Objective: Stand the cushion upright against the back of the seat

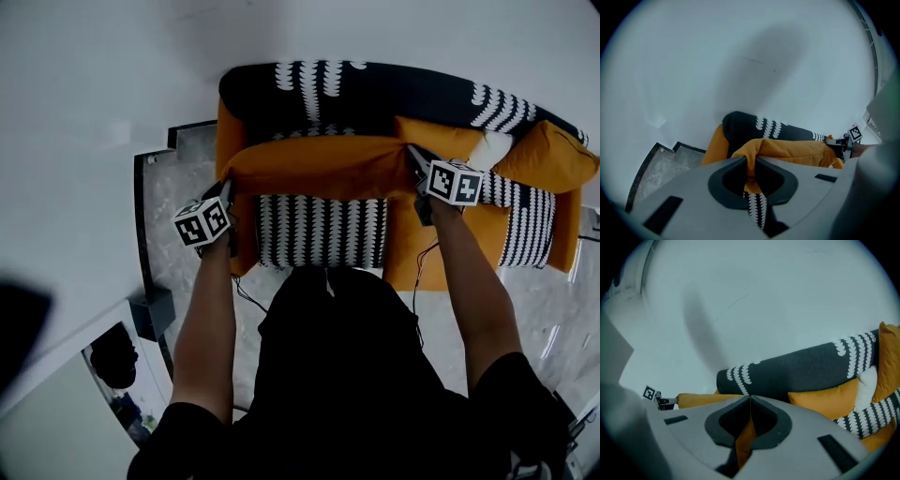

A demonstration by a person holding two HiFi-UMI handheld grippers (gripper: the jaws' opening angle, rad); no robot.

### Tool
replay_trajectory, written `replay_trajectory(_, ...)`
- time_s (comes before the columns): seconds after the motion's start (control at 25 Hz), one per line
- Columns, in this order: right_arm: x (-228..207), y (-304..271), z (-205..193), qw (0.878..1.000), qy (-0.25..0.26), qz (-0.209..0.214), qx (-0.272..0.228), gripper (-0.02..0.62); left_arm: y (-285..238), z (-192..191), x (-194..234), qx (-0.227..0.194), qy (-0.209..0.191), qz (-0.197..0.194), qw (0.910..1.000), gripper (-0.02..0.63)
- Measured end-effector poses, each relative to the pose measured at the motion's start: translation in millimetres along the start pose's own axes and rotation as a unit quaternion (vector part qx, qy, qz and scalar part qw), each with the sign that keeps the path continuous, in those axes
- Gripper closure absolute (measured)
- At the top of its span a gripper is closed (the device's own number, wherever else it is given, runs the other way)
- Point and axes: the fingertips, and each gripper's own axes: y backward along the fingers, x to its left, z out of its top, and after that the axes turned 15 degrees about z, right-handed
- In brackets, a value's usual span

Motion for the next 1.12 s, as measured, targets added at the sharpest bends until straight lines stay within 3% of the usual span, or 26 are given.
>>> replay_trajectory(0.48, -49, -68, 85, 0.994, 0.068, -0.074, 0.039, 0.557, -73, 115, -20, -0.010, -0.011, -0.034, 0.9993, 0.568)
replay_trajectory(0.64, -71, -91, 88, 0.992, 0.058, -0.093, 0.069, 0.555, -104, 118, -16, 0.021, -0.003, -0.032, 0.9993, 0.566)
replay_trajectory(0.76, -78, -103, 86, 0.989, 0.062, -0.100, 0.092, 0.554, -128, 110, -9, 0.049, 0.032, -0.021, 0.9980, 0.566)
replay_trajectory(0.96, -75, -98, 106, 0.980, 0.126, -0.130, 0.079, 0.552, -142, 118, -9, 0.043, 0.022, -0.025, 0.9985, 0.566)
replay_trajectory(1.12, -70, -84, 113, 0.980, 0.132, -0.137, 0.060, 0.552, -147, 120, -9, 0.053, 0.023, -0.024, 0.9981, 0.566)
